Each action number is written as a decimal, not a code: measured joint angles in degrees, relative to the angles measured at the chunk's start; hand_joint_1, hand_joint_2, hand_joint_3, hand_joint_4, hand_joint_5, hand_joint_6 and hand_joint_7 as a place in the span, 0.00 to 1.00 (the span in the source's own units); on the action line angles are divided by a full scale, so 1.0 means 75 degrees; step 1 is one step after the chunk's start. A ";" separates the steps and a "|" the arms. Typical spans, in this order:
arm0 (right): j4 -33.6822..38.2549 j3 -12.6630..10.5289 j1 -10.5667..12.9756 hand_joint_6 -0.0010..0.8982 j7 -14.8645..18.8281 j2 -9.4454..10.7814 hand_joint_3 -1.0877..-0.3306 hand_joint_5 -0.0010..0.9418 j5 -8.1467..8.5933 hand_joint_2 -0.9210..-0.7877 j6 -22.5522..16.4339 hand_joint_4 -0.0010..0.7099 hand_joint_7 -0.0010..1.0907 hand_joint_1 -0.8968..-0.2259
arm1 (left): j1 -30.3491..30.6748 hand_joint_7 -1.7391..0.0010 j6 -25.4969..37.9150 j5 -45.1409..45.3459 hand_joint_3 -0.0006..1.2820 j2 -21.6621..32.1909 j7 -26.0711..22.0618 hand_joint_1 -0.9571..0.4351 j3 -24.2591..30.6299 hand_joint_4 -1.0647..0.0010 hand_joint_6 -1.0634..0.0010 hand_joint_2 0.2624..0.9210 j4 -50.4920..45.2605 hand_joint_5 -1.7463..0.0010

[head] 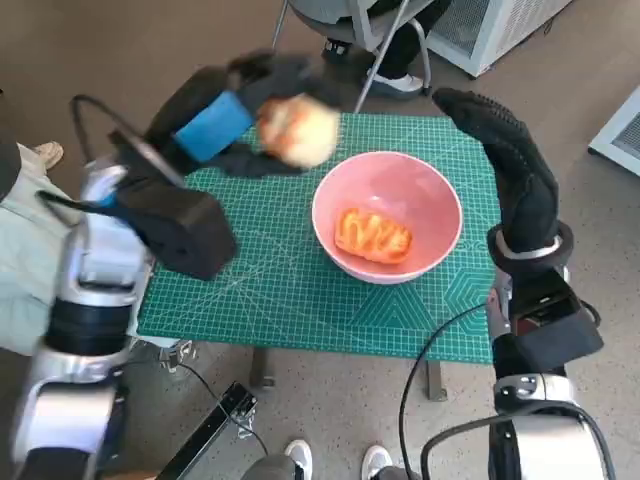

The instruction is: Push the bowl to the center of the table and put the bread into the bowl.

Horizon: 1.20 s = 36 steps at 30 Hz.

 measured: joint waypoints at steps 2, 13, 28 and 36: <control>-0.0003 0.0001 -0.0002 0.00 0.0001 0.0000 0.51 0.00 0.0003 0.00 0.0002 0.45 0.71 0.45 | -0.0125 0.29 -0.0348 0.0032 0.07 -0.0177 0.0098 0.69 -0.0156 0.42 0.40 1.00 0.0460 0.33; -0.0010 -0.0003 -0.0001 0.00 0.0010 -0.0023 0.51 0.00 0.0021 0.00 0.0011 0.45 0.71 0.45 | -0.0584 0.68 -0.0310 0.0624 0.15 -0.0916 -0.0484 0.58 -0.1293 0.94 0.97 0.82 0.2914 0.92; -0.0099 -0.0028 0.0012 0.00 0.0007 -0.0091 0.52 0.00 0.0019 0.00 0.0007 0.45 0.71 0.42 | -0.0540 0.80 -0.0522 0.0813 0.10 -0.1345 -0.0278 0.48 -0.1589 1.00 1.00 0.85 0.3963 1.00; -0.0153 -0.0052 0.0018 0.00 -0.0036 -0.0098 0.52 0.00 -0.0006 0.00 0.0003 0.45 0.71 0.42 | -0.0316 0.75 -0.1233 -0.0489 0.04 -0.1628 -0.0028 0.43 -0.0546 0.87 0.89 0.97 0.3927 0.98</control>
